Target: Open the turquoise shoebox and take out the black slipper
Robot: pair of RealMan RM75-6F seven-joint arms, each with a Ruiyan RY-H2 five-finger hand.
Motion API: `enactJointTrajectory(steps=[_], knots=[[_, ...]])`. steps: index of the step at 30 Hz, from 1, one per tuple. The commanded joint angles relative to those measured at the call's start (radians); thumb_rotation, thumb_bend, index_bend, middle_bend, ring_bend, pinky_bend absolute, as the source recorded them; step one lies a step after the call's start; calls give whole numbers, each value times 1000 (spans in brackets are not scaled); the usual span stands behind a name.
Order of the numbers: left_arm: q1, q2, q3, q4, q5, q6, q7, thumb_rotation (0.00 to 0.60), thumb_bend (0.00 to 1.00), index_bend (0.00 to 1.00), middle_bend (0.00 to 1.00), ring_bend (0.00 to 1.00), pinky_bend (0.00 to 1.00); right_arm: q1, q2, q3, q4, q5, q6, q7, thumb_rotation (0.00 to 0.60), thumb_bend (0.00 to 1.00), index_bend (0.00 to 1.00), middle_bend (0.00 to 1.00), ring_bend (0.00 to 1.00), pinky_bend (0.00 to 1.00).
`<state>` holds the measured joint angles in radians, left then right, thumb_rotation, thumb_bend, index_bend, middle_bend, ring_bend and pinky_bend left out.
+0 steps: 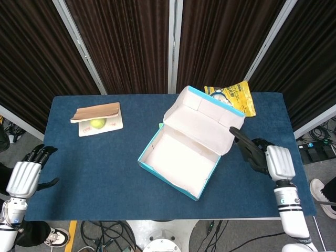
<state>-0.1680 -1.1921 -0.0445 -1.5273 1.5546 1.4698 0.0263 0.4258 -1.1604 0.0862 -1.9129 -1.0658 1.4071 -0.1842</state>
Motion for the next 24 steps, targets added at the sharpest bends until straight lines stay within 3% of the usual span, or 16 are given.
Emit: enactJointTrajectory(steps=[1,11,24], knots=[[-1,-3,0,-1,3,1,-1,600,70,196,189,114,323,-36,-21,6,2,30,14,25,600,402,746,587,461,595],[-8,-11,5,5,10,-5,-7,600,70,196,189,114,323,-112,-90,27,60,91,11,92,600,402,746,587,461,595],[-8,-14,10,9,8,-10,-7,600,70,196,189,114,323,-65,-165,111,138,171,-107,57,600,402,746,587,461,595]])
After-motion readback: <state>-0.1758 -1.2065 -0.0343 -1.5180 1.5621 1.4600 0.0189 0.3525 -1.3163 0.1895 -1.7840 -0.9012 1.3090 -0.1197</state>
